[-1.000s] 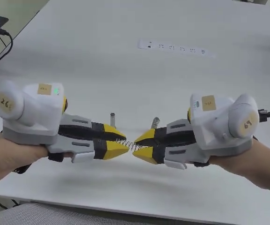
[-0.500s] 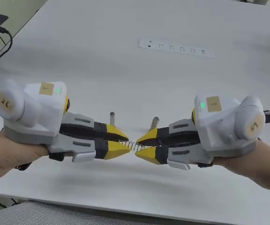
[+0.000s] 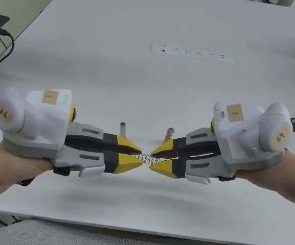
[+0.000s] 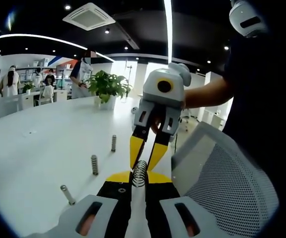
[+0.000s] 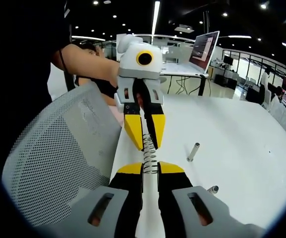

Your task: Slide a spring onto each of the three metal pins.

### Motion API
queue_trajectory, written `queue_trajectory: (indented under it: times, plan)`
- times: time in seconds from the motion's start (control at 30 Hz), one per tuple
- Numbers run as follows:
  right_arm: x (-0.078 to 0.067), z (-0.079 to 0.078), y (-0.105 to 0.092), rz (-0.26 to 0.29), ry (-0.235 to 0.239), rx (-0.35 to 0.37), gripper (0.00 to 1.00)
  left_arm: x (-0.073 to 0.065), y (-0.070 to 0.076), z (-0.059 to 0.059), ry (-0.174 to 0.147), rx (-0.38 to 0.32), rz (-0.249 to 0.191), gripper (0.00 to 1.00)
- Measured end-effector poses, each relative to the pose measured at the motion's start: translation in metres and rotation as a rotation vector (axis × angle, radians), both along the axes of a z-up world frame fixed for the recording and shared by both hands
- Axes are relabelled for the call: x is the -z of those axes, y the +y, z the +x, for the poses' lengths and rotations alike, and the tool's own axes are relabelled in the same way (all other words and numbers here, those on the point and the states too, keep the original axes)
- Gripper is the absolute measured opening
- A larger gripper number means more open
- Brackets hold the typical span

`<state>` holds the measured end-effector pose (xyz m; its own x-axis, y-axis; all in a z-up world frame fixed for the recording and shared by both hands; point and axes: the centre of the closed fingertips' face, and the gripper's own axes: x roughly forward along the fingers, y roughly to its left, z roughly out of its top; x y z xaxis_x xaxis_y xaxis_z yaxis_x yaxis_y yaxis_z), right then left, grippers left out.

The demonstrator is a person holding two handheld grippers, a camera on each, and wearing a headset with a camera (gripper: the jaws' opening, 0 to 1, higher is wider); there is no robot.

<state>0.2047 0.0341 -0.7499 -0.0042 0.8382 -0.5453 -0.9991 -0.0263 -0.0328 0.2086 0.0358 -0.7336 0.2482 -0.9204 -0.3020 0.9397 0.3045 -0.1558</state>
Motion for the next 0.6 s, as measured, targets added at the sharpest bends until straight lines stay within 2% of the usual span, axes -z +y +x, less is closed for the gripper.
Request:
queue_trajectory:
  times: [0.13, 0.43, 0.57, 0.6]
  plan:
    - [-0.0009, 0.0011, 0.0005, 0.008, 0.001, 0.014, 0.08, -0.0013, 0.0009, 0.0006, -0.002, -0.002, 0.000, 0.01]
    - [0.0006, -0.0010, -0.0043, 0.015, 0.039, 0.031, 0.10, -0.0009, -0.0034, -0.0030, 0.004, 0.014, 0.007, 0.01]
    - [0.0067, 0.0004, -0.0089, -0.022, 0.032, 0.034, 0.09, -0.0034, -0.0036, -0.0018, 0.007, 0.009, -0.002, 0.01]
    - [0.0050, 0.0018, -0.0076, -0.009, 0.033, 0.043, 0.08, -0.0035, -0.0038, -0.0021, 0.010, 0.012, -0.002, 0.01]
